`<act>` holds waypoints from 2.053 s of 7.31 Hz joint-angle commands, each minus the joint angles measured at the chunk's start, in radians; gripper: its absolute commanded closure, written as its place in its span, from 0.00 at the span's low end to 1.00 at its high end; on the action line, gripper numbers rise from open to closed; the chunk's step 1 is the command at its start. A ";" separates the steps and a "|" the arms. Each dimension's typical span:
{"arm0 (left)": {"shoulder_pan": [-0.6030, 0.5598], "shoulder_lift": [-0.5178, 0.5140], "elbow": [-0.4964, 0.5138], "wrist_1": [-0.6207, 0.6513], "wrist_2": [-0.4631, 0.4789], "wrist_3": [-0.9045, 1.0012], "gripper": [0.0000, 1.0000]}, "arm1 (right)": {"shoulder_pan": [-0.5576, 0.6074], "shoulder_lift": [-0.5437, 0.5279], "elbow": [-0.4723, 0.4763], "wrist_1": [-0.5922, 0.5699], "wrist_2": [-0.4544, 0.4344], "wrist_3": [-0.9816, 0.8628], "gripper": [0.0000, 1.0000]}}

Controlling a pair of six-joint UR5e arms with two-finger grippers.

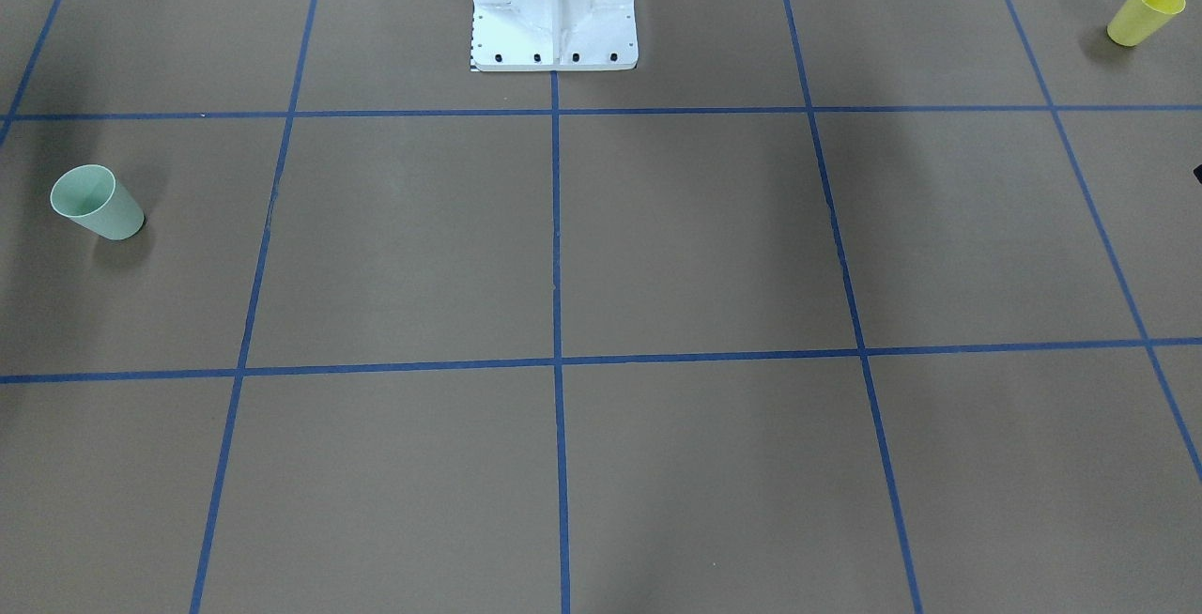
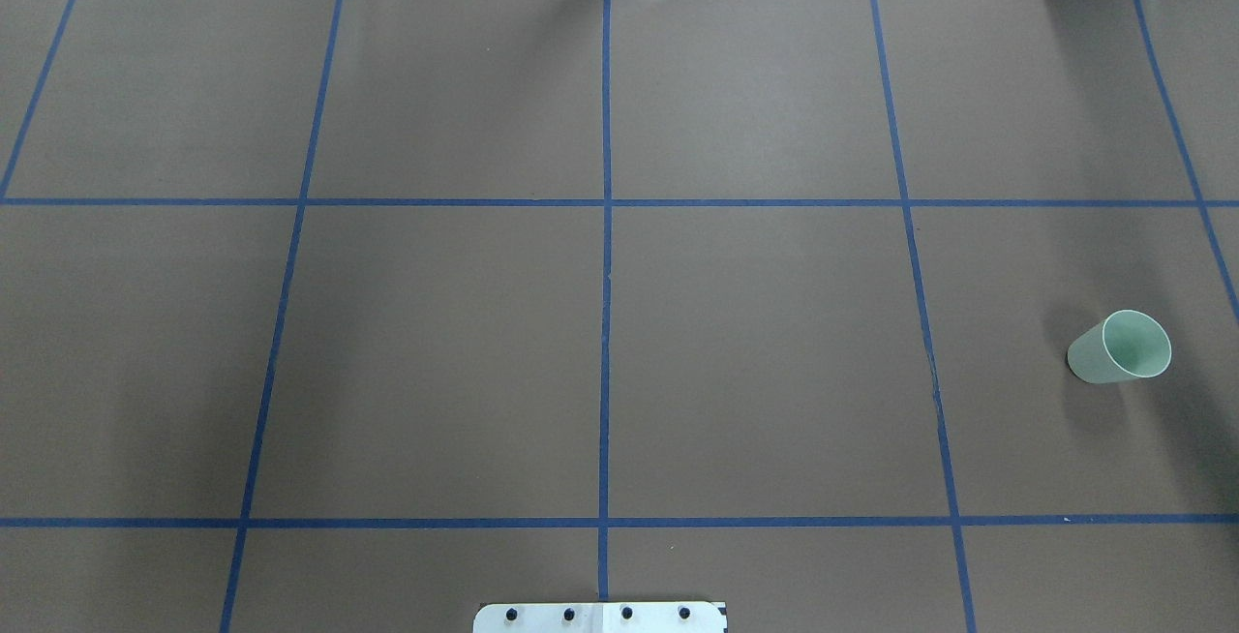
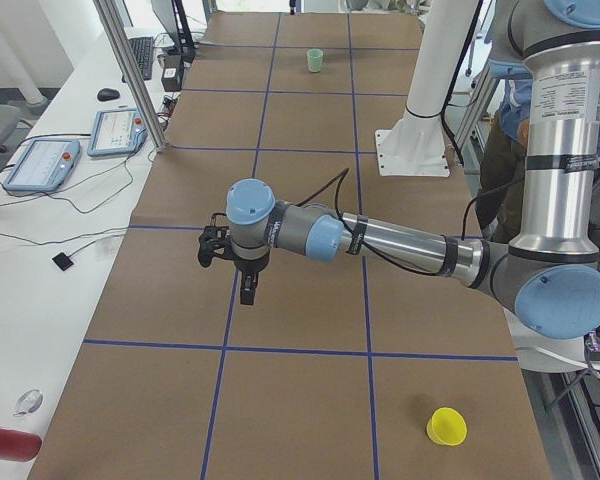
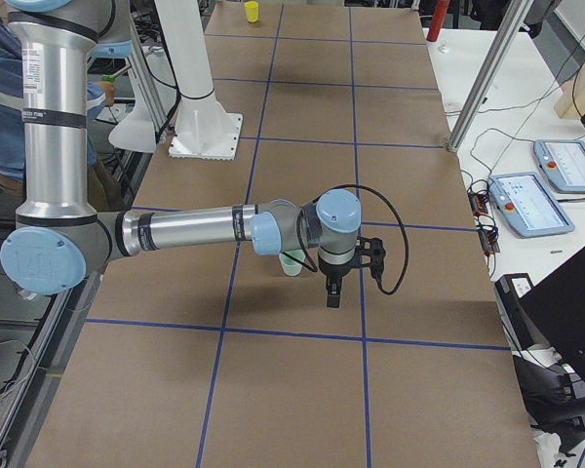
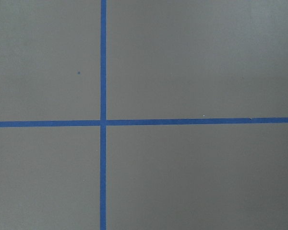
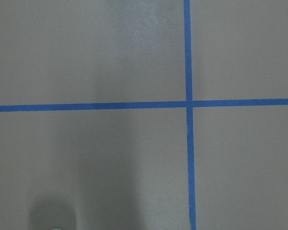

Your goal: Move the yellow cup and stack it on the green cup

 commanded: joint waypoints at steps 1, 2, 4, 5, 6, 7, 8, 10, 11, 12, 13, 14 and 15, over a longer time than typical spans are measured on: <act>0.000 0.006 -0.002 -0.001 -0.001 0.001 0.00 | 0.000 -0.008 0.006 0.002 0.004 -0.011 0.00; 0.002 0.006 -0.005 -0.002 -0.005 -0.001 0.00 | 0.000 -0.011 0.024 -0.003 0.016 -0.005 0.00; 0.003 0.006 -0.004 -0.001 -0.001 -0.001 0.00 | 0.000 -0.015 0.037 -0.005 0.016 -0.003 0.00; 0.005 0.006 -0.002 -0.001 0.001 0.001 0.00 | 0.000 -0.015 0.032 -0.005 0.013 -0.003 0.00; 0.005 0.011 -0.002 -0.001 0.001 -0.001 0.00 | 0.000 -0.017 0.026 -0.005 0.005 -0.003 0.00; 0.005 0.035 -0.002 -0.004 0.001 0.002 0.00 | 0.000 -0.024 0.015 -0.003 0.011 -0.003 0.00; 0.003 0.040 -0.002 -0.004 0.000 -0.005 0.00 | 0.002 -0.026 0.017 -0.003 0.015 -0.003 0.00; 0.003 0.041 -0.007 -0.004 -0.002 -0.005 0.00 | 0.002 -0.037 0.015 -0.002 0.013 -0.003 0.00; 0.003 0.041 -0.008 -0.002 -0.002 -0.005 0.00 | 0.000 -0.043 0.017 0.000 0.012 -0.003 0.00; 0.002 0.047 -0.016 -0.002 -0.011 -0.010 0.00 | 0.000 -0.043 0.017 -0.002 0.013 -0.003 0.00; 0.003 0.111 -0.052 -0.010 -0.004 -0.018 0.00 | 0.000 -0.043 0.012 -0.002 0.013 -0.003 0.00; 0.003 0.132 -0.057 -0.008 -0.013 -0.039 0.00 | 0.000 -0.043 0.009 -0.002 0.015 -0.008 0.00; 0.005 0.135 -0.060 -0.010 -0.010 -0.180 0.00 | 0.000 -0.040 0.008 0.000 0.013 -0.011 0.00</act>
